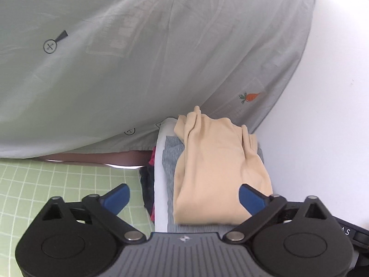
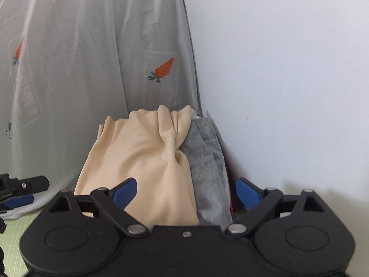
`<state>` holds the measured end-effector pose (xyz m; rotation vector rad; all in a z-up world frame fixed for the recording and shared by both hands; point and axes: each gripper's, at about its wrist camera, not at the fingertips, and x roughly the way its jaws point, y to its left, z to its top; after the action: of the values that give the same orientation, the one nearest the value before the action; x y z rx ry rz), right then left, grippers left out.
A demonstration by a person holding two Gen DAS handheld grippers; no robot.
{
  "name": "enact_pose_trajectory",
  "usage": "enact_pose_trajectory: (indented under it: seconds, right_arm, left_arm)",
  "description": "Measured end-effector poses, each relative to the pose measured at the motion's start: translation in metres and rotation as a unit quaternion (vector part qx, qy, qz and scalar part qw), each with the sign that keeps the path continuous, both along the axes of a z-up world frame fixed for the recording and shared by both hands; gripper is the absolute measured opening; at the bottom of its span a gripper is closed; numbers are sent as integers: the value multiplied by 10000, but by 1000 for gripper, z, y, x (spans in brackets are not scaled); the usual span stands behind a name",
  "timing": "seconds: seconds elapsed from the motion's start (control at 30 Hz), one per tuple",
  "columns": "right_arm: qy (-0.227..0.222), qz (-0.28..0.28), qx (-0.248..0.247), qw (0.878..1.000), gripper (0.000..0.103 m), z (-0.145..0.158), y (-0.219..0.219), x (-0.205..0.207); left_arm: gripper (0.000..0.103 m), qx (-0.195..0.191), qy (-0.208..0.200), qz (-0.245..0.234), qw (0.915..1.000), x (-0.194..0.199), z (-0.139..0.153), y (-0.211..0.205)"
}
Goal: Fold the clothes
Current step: 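Lower the bundle onto the grey clothes stack and open both grippers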
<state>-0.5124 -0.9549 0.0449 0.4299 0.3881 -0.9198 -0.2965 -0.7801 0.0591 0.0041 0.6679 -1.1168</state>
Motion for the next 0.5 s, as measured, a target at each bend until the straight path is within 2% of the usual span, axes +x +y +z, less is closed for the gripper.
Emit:
enact_pose_trajectory:
  seconds: [0.2, 0.3, 0.5]
  right_arm:
    - [142, -16, 318, 9994, 98, -5, 83, -49]
    - [286, 31, 277, 9992, 102, -12, 123, -69]
    - [581, 12, 349, 9977, 103, -27, 180, -98]
  left_arm:
    - [103, 559, -205, 217, 9980, -51, -9, 65]
    - [103, 816, -329, -16, 9961, -74, -16, 91]
    - [103, 923, -520, -211, 9942, -118, -23, 140]
